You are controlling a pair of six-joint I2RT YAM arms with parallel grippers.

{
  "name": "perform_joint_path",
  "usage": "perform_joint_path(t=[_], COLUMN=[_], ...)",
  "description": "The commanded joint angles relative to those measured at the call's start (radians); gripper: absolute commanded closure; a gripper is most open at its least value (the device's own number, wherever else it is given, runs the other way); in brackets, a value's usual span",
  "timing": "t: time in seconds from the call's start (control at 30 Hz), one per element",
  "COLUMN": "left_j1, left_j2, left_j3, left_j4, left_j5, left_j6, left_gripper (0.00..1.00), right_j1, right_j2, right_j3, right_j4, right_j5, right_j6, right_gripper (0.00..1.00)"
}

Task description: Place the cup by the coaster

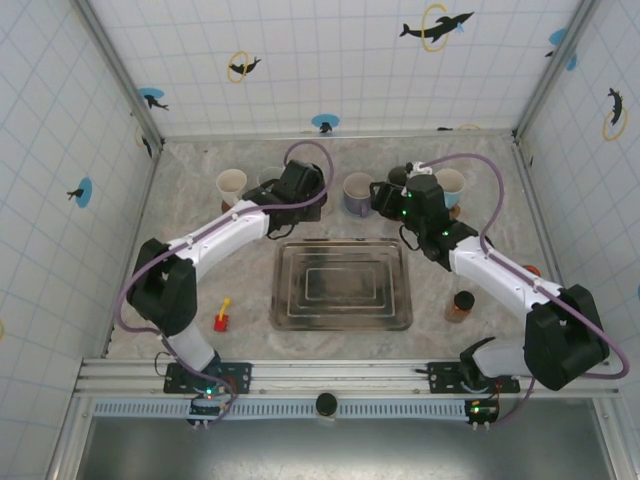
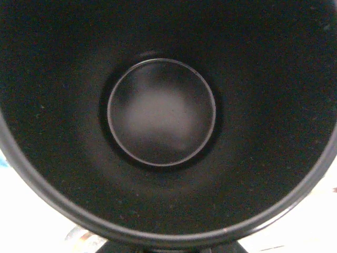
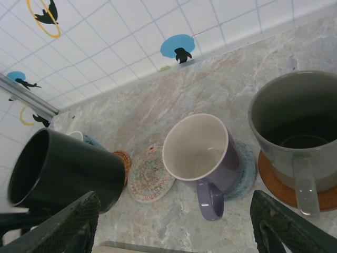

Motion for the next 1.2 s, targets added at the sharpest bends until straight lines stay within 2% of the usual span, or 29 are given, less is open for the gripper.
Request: perform_joint_path(t=[0.0, 0.3, 1.17], left_j1=[0.026, 0.037, 0.051], left_j2=[0.03, 0.152, 0.255], left_j3=[0.074, 0.183, 0.187], left_j4=[0.067, 0.041, 0.074], left_j5=[-0.008, 0.005, -0.048], left_j6=[0.032, 0.054, -0.01], left_gripper=[1.0, 1.0, 1.0], right_j1=[-0.013, -0.031, -0.056], right_j2=[0.015, 0.037, 0.069], right_j3=[0.046, 0.059, 0.064], right_j4=[0.014, 0.002, 0.002], right_j5=[0.0, -0.019, -0.058], right_j6=[-0.017, -0.018, -0.014], right_gripper=[0.24, 0.24, 0.26])
